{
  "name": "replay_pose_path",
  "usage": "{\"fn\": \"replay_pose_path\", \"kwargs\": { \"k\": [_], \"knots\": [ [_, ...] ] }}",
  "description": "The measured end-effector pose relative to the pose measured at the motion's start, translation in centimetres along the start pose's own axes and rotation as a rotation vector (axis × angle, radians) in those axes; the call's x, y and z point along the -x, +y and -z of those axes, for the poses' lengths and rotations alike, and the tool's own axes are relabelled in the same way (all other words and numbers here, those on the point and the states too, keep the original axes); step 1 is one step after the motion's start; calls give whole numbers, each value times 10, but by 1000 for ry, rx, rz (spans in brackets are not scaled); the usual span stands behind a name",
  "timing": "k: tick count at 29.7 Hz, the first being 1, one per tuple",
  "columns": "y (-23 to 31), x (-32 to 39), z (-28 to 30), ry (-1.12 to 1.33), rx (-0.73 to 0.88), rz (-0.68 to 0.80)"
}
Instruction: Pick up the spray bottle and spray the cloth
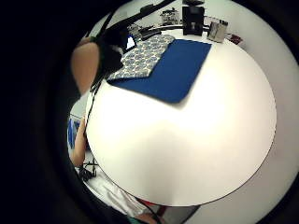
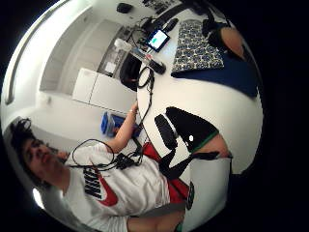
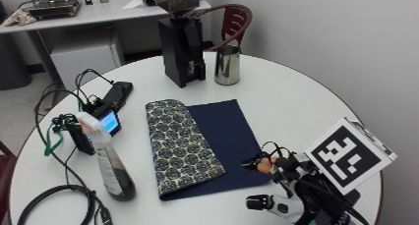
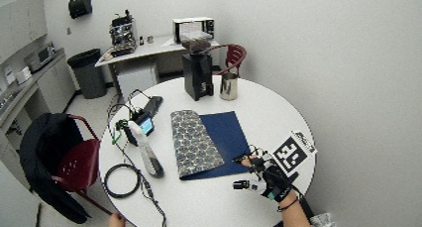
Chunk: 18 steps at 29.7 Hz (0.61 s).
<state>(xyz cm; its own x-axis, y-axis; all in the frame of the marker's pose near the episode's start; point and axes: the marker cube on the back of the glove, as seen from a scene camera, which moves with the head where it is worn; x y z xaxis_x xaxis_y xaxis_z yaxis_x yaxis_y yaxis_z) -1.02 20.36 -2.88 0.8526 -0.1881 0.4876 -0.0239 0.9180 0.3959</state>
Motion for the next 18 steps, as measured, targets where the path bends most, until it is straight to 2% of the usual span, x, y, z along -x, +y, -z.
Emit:
{"fn": "replay_pose_path", "kwargs": {
  "k": [10,18],
  "knots": [
    [1,36,59,170,26,50],
    [10,70,74,217,-23,73]
  ]
}}
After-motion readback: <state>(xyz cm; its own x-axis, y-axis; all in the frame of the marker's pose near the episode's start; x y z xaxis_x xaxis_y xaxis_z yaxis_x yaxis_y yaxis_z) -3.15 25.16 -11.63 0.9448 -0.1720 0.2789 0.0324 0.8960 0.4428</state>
